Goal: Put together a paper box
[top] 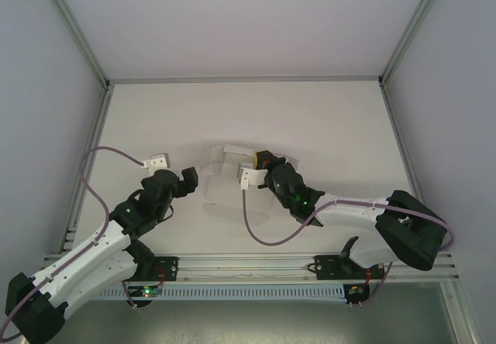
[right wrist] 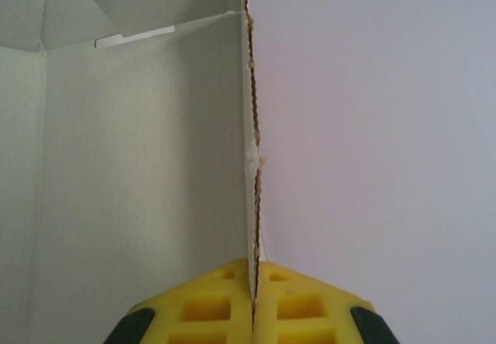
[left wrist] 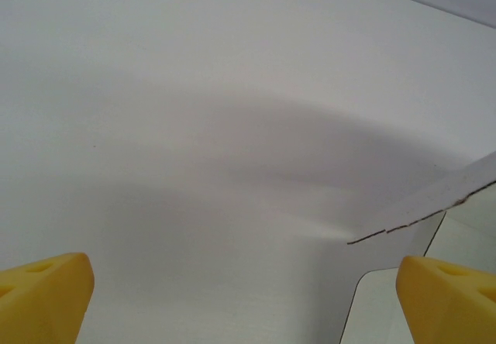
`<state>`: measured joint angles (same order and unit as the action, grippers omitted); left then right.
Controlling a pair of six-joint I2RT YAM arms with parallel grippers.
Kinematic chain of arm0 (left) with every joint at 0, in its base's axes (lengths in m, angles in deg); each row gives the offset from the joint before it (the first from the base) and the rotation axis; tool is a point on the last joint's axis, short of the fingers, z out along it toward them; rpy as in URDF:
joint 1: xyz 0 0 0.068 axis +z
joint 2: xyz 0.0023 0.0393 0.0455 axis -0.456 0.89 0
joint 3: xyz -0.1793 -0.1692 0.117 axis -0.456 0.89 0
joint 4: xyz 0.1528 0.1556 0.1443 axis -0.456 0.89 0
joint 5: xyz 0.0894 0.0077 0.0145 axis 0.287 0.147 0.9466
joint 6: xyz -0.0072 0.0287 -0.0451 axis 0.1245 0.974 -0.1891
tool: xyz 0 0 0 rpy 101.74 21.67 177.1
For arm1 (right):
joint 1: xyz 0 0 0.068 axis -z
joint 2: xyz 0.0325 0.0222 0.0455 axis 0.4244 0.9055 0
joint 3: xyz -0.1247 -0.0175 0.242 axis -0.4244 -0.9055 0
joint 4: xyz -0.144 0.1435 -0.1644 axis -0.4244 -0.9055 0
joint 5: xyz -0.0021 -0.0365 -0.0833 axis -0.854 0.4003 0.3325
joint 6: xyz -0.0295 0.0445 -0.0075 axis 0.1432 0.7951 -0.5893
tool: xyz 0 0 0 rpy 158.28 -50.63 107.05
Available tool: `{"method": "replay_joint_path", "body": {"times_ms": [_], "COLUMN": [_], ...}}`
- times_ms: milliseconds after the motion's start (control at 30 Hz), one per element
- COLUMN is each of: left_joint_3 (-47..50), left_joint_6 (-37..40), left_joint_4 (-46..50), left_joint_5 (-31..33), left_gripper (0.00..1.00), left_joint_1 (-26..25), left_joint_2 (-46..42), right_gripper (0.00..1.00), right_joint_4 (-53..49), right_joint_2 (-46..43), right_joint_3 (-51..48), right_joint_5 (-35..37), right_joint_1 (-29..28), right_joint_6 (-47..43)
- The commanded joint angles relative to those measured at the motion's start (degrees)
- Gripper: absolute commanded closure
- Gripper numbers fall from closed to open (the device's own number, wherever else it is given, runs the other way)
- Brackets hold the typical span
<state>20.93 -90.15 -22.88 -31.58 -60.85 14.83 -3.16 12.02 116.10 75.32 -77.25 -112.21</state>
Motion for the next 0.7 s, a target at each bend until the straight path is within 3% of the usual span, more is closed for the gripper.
{"method": "replay_joint_path", "body": {"times_ms": [0,133,300,367,433,500,633,667], "left_joint_3": [0.0,0.5,6.0,9.0,10.8,12.0,14.2,14.3], "left_joint_6": [-1.7,-1.8,-2.0,-2.7,-4.6,-5.2,-7.1,-7.1], "left_joint_4": [1.4,2.5,-5.8,-12.7,-16.8,-18.4,-23.0,-24.3], "left_joint_5": [0.3,-1.7,-17.9,-26.4,-30.1,-31.3,-32.6,-33.3], "left_gripper": [0.0,0.0,0.02,0.07,0.13,0.18,0.43,0.44], "left_joint_1": [0.9,1.1,1.1,1.1,1.0,1.0,0.7,0.6], "left_joint_2": [-1.1,-1.9,-2.8,-1.6,0.0,1.4,5.2,6.4], "right_gripper": [1.0,1.0,1.0,1.0,1.0,1.0,1.0,1.0], "right_joint_4": [0.7,7.2,9.7,9.9,9.6,9.4,9.0,9.0], "right_joint_2": [0.8,5.7,9.7,10.1,10.1,10.2,10.5,10.7], "right_joint_3": [-1.6,-2.3,-1.6,-1.6,-1.4,-1.5,-1.2,-1.0], "right_joint_5": [1.7,7.2,10.6,11.0,11.0,11.1,11.2,11.3], "right_joint_1": [-1.5,-3.2,-3.5,-3.4,-3.6,-3.7,-4.2,-4.2], "right_joint_6": [0.2,-2.6,-3.1,-3.0,-2.3,-2.3,-2.1,-2.0]}}
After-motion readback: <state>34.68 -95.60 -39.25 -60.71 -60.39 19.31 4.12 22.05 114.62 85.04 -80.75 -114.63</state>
